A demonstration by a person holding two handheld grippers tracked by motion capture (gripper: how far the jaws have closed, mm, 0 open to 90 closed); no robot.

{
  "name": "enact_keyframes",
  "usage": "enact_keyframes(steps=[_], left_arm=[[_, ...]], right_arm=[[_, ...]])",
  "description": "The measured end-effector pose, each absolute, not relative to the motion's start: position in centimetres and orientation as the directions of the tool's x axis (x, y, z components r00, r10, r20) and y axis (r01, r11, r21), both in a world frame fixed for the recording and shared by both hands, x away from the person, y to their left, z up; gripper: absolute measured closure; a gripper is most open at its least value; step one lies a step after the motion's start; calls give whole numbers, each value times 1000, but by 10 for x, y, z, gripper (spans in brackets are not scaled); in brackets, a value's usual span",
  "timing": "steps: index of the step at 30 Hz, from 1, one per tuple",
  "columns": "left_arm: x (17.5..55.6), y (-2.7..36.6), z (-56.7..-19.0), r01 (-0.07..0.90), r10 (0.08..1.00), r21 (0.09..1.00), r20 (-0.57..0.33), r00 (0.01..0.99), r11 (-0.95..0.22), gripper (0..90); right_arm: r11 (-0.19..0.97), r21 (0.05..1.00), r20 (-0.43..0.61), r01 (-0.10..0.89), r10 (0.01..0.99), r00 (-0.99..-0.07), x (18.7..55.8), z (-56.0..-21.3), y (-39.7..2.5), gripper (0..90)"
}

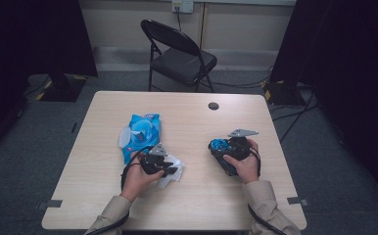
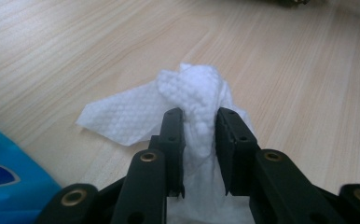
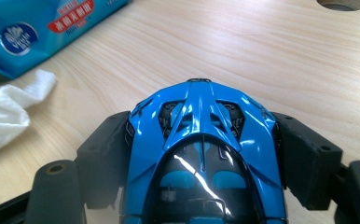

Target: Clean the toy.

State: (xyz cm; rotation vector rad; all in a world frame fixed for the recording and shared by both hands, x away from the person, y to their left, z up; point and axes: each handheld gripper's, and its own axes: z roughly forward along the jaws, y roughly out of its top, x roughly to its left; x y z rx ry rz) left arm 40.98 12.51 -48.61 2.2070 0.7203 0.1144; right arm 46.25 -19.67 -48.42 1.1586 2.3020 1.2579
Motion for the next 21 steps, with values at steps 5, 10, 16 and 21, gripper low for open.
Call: enact_keyframes(steps=[5,10,16,21], left_arm=[[410,124,-487,461,531,717,-148,834,-524,712],[410,123,-487,460,532,721,-149,833,-519,696],[410,124,-488,465,540,728,-154,828,-504,646],[410,125,-485,456,533,736,-152,832,-501,620]], right_arm=[[316,790,119,525,762,-637,465,-484,-196,247],[336,775,105,535,767,-633,468,-484,-195,247],[351,763,96,544,770,-631,472,-485,-193,246],[357,756,89,548,774,-627,473,-485,-191,246]])
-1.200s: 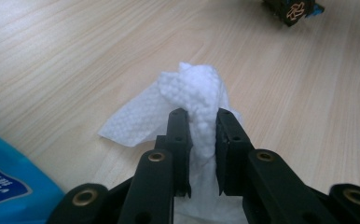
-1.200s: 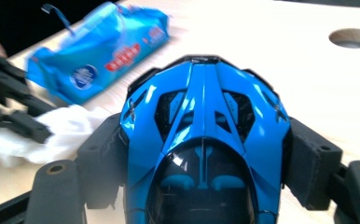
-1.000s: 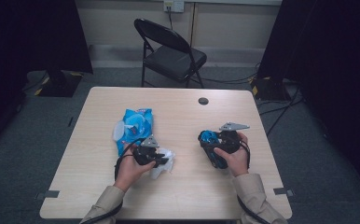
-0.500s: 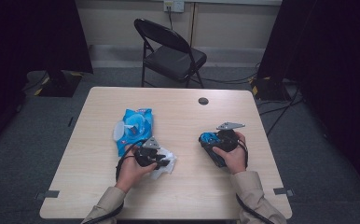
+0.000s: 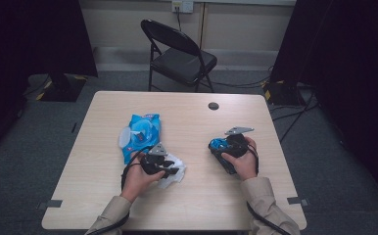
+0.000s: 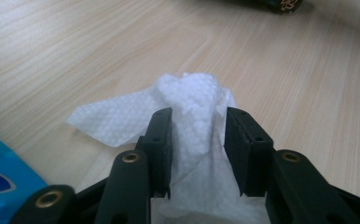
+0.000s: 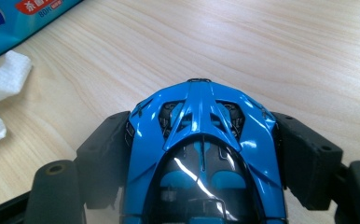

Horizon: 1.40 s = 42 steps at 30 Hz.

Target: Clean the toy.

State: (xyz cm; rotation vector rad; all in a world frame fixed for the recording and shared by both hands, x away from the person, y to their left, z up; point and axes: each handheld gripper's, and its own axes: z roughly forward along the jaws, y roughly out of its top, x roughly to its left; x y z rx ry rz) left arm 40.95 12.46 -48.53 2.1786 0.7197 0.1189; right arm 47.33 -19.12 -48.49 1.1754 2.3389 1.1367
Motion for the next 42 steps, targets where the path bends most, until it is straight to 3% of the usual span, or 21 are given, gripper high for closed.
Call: enact_keyframes(steps=[11,16,23,42], left_arm=[[410,127,-480,453,548,752,-146,823,-479,540],[410,127,-480,456,556,760,-152,817,-463,485],[410,126,-474,451,565,767,-142,812,-456,389],[396,134,-454,436,553,777,-137,822,-455,256]], right_arm=[[387,742,49,547,783,-620,477,-487,-188,247],[324,775,93,542,791,-605,479,-483,-194,296],[321,779,96,539,788,-608,476,-481,-197,259],[331,782,123,528,749,-652,442,-465,-215,169]])
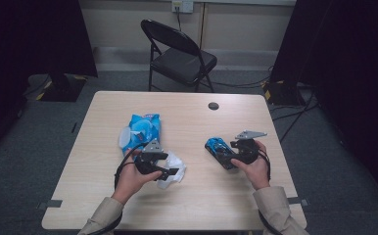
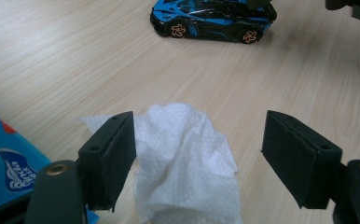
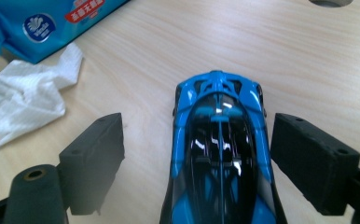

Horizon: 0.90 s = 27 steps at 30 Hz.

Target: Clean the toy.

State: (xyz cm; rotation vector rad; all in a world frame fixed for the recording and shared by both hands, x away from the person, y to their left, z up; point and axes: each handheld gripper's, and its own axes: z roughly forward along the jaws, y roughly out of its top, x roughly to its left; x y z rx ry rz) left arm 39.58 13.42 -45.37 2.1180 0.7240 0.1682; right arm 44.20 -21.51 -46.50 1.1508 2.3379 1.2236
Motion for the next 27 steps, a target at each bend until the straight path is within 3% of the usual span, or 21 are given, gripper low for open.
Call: enact_keyframes(steps=[27], left_arm=[[373,179,-454,471,590,788,-174,788,-397,195]], right_arm=[[360,766,105,533,748,-655,384,-466,-266,152]])
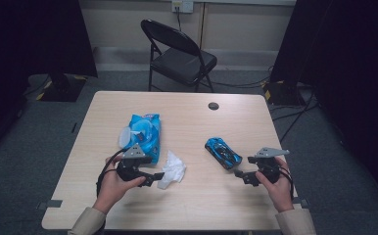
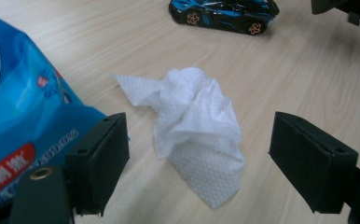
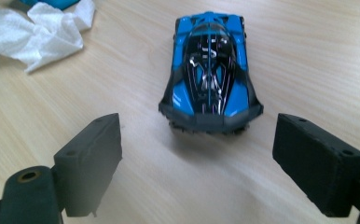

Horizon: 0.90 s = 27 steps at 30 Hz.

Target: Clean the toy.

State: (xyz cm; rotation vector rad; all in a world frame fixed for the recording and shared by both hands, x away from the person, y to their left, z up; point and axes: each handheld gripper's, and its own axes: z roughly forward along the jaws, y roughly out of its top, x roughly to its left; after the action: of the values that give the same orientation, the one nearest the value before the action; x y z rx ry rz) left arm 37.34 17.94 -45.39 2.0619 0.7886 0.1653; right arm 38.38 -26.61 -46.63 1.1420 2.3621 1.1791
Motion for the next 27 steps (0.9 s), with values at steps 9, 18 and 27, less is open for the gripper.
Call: enact_keyframes(steps=[9,18,27], left_arm=[[364,194,-464,471,590,779,-165,790,-413,195],[358,207,-471,471,594,782,-163,787,-409,184],[354,216,-482,478,614,768,-142,776,-426,181]], right_arm=[[369,755,101,542,751,-652,370,-474,-276,150],[391,737,95,551,748,-657,363,-485,-281,152],[413,713,77,567,757,-649,360,-497,-284,153]])
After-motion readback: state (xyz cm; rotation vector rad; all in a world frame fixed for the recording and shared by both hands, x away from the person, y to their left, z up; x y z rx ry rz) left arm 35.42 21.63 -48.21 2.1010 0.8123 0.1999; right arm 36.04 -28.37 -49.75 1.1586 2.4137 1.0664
